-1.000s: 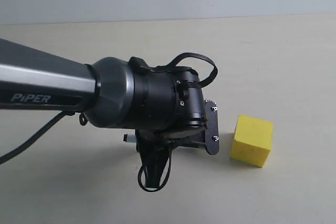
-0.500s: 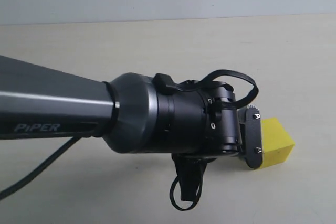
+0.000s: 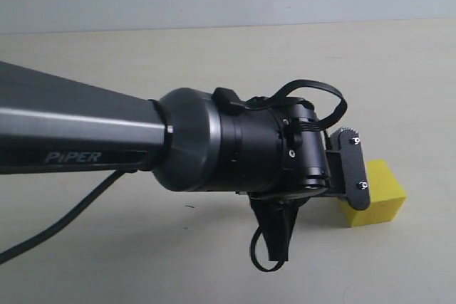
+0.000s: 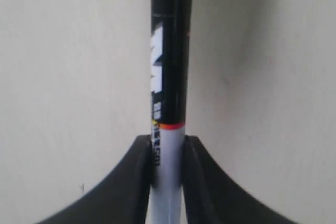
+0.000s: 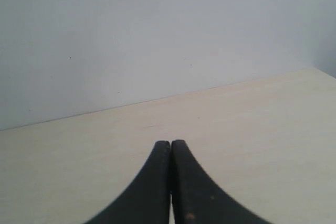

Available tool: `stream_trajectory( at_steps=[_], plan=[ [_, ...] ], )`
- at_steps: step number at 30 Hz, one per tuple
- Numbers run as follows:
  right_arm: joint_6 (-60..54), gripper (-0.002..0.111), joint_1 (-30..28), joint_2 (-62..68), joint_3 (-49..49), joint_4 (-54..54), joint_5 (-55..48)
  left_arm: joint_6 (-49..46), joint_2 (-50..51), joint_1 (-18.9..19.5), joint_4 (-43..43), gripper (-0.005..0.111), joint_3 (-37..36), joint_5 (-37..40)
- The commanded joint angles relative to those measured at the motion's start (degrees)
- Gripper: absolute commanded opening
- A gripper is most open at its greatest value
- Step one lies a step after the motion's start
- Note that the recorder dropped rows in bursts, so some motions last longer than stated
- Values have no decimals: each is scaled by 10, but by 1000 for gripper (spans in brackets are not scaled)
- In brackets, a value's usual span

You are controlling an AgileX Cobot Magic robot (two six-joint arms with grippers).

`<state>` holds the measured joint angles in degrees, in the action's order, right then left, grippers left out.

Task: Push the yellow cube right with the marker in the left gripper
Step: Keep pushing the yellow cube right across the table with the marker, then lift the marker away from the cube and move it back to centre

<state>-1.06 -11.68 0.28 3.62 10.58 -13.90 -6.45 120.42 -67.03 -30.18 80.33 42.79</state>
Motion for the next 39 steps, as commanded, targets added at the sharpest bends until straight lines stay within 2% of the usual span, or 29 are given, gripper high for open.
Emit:
stream_trajectory(
  at_steps=[1, 9, 15, 19, 23, 27, 32, 36, 39],
  plan=[
    [-5, 0, -3, -3, -3, -1, 3, 21, 23, 0, -4, 0, 47, 33],
    [-5, 0, -3, -3, -3, -1, 3, 23, 12, 7, -7, 0, 32, 91],
    [-5, 0, -3, -3, -3, -1, 3, 22, 12, 5, -6, 0, 32, 91],
    [-5, 0, -3, -3, -3, -1, 3, 56, 0, 7, -5, 0, 32, 95],
    [-5, 0, -3, -3, -3, -1, 3, 145, -34, 29, 2, 0, 32, 100],
    [-5, 0, -3, -3, -3, -1, 3, 322, -68, 71, 38, 0, 32, 111],
    [-5, 0, -3, -3, -3, -1, 3, 475, -76, 125, 104, 0, 32, 121],
    [-5, 0, -3, -3, -3, -1, 3, 513, -69, 146, 182, 0, 32, 110],
    [-5, 0, -3, -3, -3, -1, 3, 535, -64, 151, 209, 0, 32, 110]
  ],
)
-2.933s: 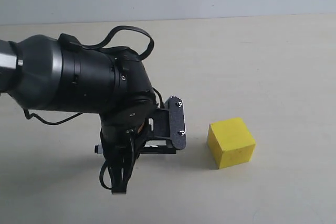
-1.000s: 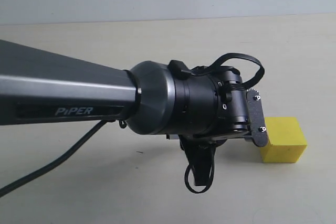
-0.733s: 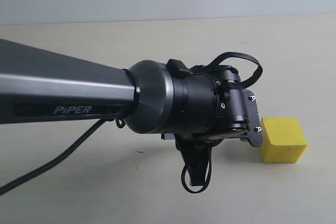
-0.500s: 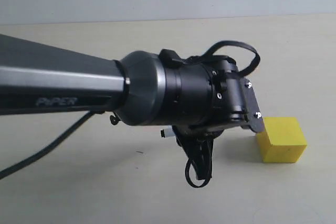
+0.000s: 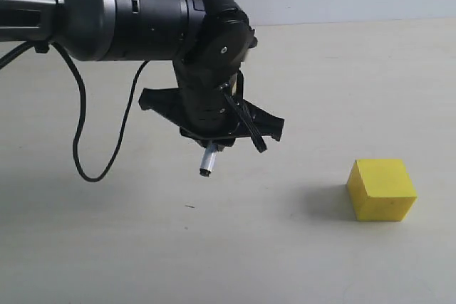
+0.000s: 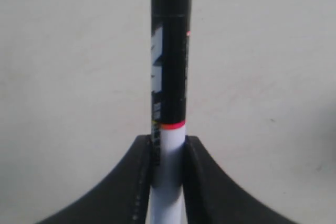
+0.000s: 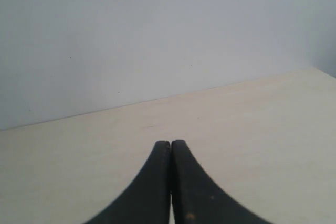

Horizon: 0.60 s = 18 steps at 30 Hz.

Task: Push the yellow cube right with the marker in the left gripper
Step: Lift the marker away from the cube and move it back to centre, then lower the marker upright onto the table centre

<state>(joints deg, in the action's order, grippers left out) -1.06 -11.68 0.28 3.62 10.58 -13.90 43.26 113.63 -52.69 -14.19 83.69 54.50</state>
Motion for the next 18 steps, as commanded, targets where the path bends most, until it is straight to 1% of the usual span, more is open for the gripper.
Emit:
stream_trajectory(
  at_steps=[1, 5, 9, 18],
  plan=[
    [-5, 0, -3, -3, -3, -1, 3, 38, 6, 8, 49, 0, -2, -5],
    [-5, 0, -3, -3, -3, -1, 3, 58, 10, 8, 57, 0, -2, 14],
    [-5, 0, -3, -3, -3, -1, 3, 98, 11, 9, 59, 0, -2, 29],
    [-5, 0, -3, -3, -3, -1, 2, 90, 59, 14, 64, 0, -2, 9]
  ],
)
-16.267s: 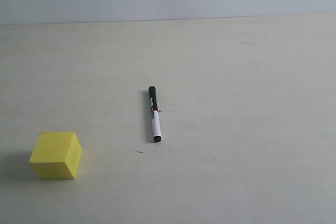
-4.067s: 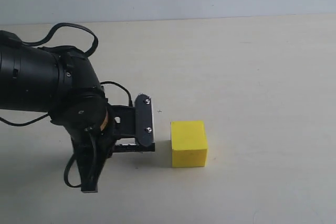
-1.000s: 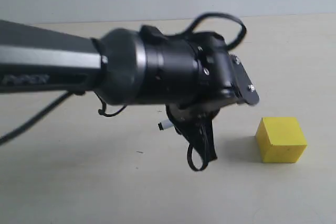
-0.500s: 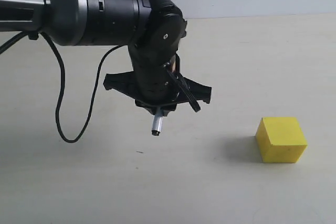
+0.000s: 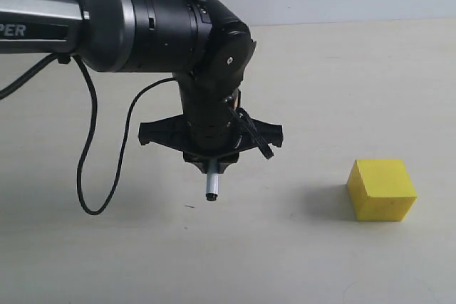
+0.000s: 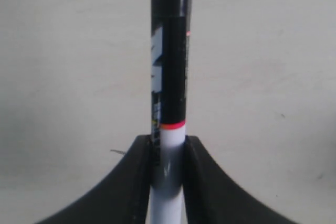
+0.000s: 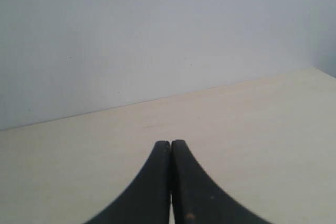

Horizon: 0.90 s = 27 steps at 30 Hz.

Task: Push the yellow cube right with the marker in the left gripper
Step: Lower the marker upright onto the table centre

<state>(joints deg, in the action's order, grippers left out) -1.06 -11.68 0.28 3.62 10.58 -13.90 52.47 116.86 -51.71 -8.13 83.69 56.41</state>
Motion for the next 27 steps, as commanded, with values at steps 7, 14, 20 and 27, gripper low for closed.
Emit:
stream_trajectory(
  at_steps=[7, 14, 20, 27],
  plan=[
    [-5, 0, -3, -3, -3, -1, 2, -12, 46, 18, 3, 0, -2, -19],
    [-5, 0, -3, -3, -3, -1, 2, -48, 46, 38, 33, 0, -2, -24],
    [-5, 0, -3, -3, -3, -1, 2, -69, 46, 50, 41, 0, -2, -53],
    [-5, 0, -3, -3, -3, -1, 2, -78, 47, 71, 46, 0, -2, -58]
  ],
)
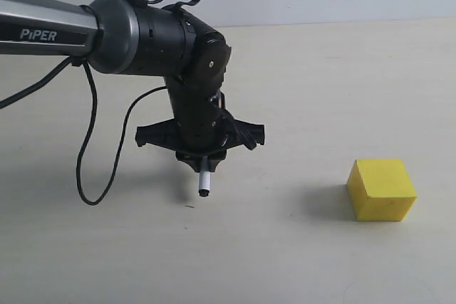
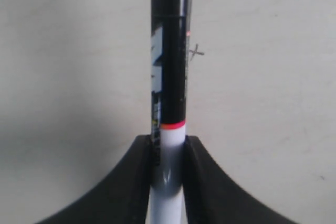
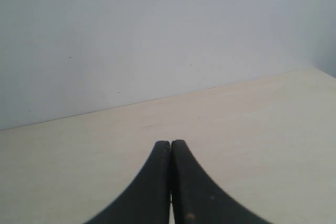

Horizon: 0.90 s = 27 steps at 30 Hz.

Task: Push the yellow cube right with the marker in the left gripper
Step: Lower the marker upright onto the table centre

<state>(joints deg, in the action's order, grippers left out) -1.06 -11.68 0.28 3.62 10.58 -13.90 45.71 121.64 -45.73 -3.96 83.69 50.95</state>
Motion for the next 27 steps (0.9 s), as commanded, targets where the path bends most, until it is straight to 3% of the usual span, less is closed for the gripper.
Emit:
stream_trajectory(
  at_steps=[1, 6, 27],
  plan=[
    [-5, 0, -3, -3, -3, -1, 2, -15, 1, 13, 10, 0, -2, -3],
    [-5, 0, -3, -3, -3, -1, 2, -66, 10, 20, 47, 0, 3, -4],
    [-5, 0, -3, -3, -3, -1, 2, -49, 29, 20, 50, 0, 24, -5]
  ],
)
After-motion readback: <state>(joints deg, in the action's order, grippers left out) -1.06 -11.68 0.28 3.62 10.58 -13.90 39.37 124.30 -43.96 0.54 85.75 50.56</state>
